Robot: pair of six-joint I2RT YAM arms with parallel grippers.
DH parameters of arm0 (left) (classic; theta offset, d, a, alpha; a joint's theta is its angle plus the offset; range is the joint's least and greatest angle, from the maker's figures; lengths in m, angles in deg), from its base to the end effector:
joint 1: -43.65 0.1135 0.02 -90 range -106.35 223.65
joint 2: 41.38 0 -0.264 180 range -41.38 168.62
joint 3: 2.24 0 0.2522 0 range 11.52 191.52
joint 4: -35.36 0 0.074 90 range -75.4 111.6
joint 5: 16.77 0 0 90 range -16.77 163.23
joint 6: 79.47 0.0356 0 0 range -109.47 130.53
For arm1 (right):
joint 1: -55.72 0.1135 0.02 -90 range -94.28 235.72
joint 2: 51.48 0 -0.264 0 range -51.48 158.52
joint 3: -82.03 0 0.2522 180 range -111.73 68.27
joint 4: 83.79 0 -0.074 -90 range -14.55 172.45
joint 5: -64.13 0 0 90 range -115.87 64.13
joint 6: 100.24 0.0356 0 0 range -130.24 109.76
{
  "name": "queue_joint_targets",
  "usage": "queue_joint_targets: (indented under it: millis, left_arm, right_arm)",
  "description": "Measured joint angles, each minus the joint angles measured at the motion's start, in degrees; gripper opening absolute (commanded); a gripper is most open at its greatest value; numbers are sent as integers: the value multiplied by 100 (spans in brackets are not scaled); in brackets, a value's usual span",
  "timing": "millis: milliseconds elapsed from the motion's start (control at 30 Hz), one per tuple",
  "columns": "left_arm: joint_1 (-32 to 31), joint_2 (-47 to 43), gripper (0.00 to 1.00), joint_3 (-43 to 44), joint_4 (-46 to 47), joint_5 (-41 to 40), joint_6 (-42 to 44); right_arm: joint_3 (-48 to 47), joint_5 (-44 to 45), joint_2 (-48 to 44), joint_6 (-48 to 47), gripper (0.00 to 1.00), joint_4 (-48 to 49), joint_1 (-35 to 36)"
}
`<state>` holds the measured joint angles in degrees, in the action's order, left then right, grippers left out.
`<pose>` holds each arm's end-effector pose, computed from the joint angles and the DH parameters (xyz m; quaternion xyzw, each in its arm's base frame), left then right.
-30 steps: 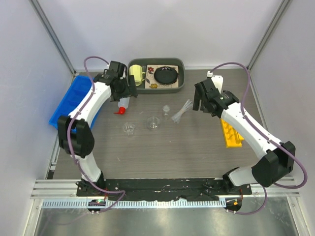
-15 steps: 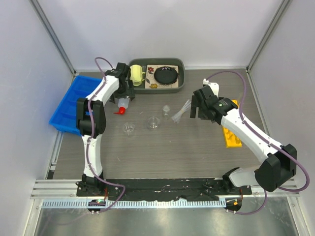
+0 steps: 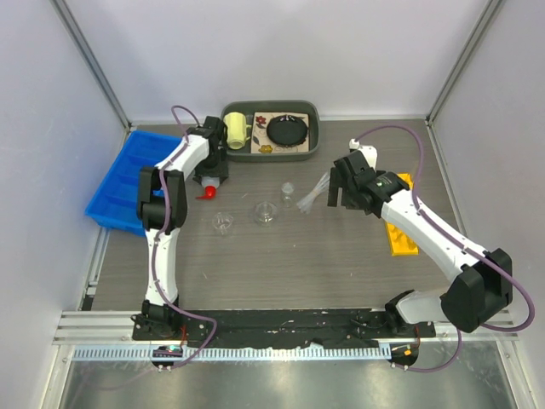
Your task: Organize the chemistry lab equipment
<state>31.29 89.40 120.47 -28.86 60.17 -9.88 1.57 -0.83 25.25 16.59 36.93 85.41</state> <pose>0.4659 -0.0939 0.1745 -0.0864 0.9780 0.0647 0.1784 0.2430 0.1212 0.2992 0.0409 0.9337 -0.0455 0.3527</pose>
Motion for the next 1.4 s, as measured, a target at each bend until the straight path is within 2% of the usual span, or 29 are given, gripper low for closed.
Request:
queue_joint_targets:
  millis: [133,233,400,533,767,1033,1200,1400]
  left_arm:
    - [2,0,45,0,44,-9,74]
    - [0,0,37,0,46,-37,94]
    - [2,-48,36,-87,68,-92,2]
    - [2,-332,36,-472,48,-157,-81]
    - [2,-1473,33,-796,-201,-282,-433]
    - [2,-2754,32,-804,-601,-632,-1405]
    - [103,-2872,31,-804,-925,-782,-2107]
    - [595,-2924,29,-874,-1086,-835,-2848]
  right_arm:
    - [94,-26,-4,7,95,0,35]
    - [129,-31,-42,7,95,-2,59]
    - [138,-33,-162,20,95,-2,76]
    - [138,-39,-225,31,96,-2,140]
    - [138,-118,-227,31,96,0,227]
    - [254,-256,-378,55,96,52,361]
    - [365,-374,-474,70,95,79,402]
    - [463,-450,-634,68,95,81,439]
